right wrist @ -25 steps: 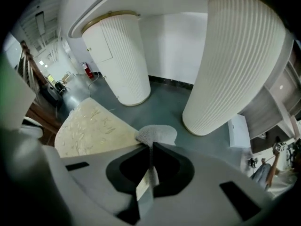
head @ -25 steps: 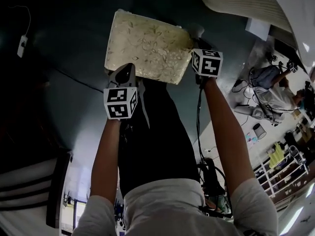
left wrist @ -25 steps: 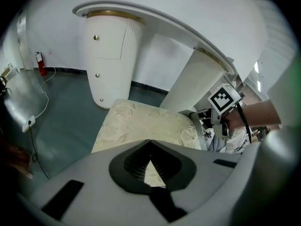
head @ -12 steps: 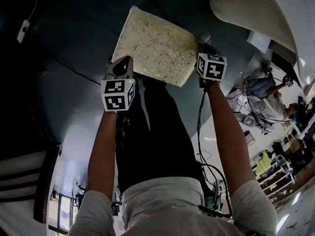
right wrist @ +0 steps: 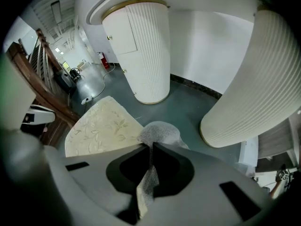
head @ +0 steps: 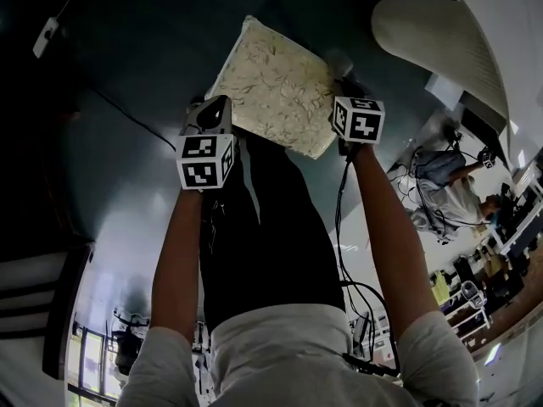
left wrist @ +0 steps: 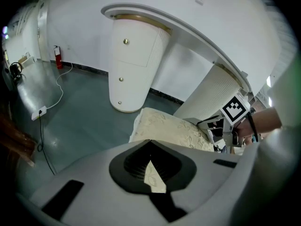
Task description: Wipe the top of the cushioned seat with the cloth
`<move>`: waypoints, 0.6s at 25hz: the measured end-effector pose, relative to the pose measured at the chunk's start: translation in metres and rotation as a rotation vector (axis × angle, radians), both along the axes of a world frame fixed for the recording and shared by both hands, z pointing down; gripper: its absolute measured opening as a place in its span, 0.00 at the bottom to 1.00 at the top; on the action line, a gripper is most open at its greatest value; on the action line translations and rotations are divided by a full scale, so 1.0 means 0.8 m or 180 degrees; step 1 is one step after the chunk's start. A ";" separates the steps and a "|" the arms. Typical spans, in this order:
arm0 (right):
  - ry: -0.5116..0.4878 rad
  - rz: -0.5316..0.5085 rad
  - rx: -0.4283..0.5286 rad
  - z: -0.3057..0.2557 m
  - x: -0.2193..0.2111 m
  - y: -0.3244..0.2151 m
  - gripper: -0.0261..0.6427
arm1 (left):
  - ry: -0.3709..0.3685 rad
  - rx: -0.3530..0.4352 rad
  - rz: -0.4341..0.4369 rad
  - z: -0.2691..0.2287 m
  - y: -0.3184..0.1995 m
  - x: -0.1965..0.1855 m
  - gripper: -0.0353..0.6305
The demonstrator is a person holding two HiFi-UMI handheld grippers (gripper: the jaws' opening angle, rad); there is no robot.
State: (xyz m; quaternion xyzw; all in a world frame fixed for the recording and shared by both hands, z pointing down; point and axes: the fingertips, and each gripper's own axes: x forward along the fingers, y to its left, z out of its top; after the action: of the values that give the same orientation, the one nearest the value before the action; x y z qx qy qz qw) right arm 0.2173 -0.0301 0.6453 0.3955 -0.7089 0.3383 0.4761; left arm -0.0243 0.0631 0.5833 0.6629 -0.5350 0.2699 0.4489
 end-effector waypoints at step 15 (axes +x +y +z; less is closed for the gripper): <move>-0.0104 -0.0401 -0.0029 -0.002 -0.094 -0.026 0.06 | 0.0020 -0.0036 -0.0484 0.003 0.021 -0.062 0.07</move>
State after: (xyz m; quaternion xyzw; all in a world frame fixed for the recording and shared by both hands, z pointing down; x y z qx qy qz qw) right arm 0.1425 -0.0508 0.6437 0.3423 -0.7385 0.3172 0.4867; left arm -0.0739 0.0797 0.5854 0.6187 -0.5808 0.2360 0.4735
